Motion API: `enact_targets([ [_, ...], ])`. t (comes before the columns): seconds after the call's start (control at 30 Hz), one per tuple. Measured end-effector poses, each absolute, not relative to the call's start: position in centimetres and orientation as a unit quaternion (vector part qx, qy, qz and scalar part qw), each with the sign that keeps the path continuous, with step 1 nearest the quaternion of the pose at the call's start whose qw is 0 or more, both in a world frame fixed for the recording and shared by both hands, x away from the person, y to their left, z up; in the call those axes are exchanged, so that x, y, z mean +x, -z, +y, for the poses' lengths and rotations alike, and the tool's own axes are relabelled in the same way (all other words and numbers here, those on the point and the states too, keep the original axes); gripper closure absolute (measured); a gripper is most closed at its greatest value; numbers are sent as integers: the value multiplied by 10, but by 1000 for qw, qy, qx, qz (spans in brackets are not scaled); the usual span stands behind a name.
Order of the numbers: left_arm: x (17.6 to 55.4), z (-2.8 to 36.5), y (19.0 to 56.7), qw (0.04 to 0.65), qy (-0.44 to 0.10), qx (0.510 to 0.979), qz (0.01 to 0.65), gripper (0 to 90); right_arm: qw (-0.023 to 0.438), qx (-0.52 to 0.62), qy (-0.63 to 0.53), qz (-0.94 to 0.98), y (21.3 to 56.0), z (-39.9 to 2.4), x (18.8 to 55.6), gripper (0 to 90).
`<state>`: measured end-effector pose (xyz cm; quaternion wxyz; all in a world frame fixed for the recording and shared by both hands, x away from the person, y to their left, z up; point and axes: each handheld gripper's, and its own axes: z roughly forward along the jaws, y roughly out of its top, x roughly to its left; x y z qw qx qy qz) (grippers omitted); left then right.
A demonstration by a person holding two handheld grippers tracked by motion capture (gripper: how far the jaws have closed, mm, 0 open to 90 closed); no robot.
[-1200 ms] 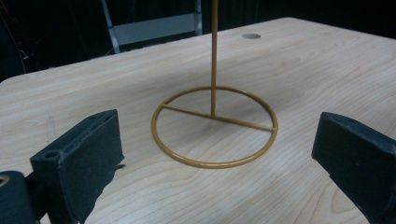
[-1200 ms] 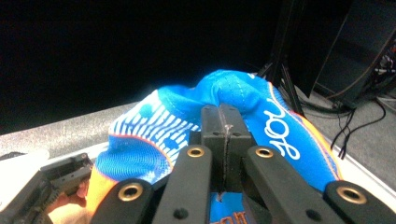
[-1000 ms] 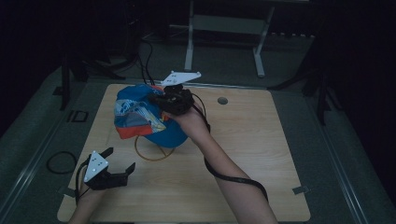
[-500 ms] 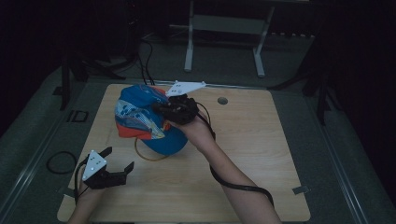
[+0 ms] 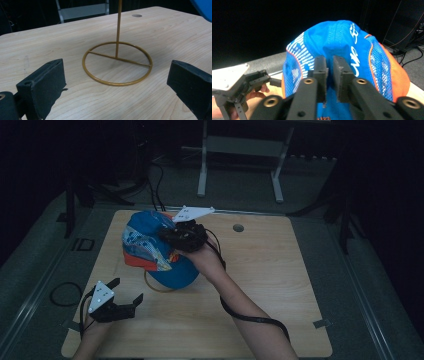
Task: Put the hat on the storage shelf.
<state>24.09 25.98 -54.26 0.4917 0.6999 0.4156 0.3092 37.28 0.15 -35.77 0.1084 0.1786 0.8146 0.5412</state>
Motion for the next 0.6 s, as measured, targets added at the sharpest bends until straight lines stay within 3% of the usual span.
enact_targets([
  [0.03, 241, 260, 543, 492, -309, 699, 416, 22, 107, 180, -542, 814, 356, 1, 373, 717],
  [0.23, 242, 259, 545, 489, -308, 702, 416, 22, 109, 169, -543, 815, 353, -1, 368, 636],
  [0.57, 242, 260, 546, 488, -306, 702, 419, 23, 106, 169, -537, 820, 356, -4, 370, 582],
  [0.6, 243, 260, 546, 489, -306, 701, 419, 22, 105, 169, -537, 820, 357, -5, 369, 534],
])
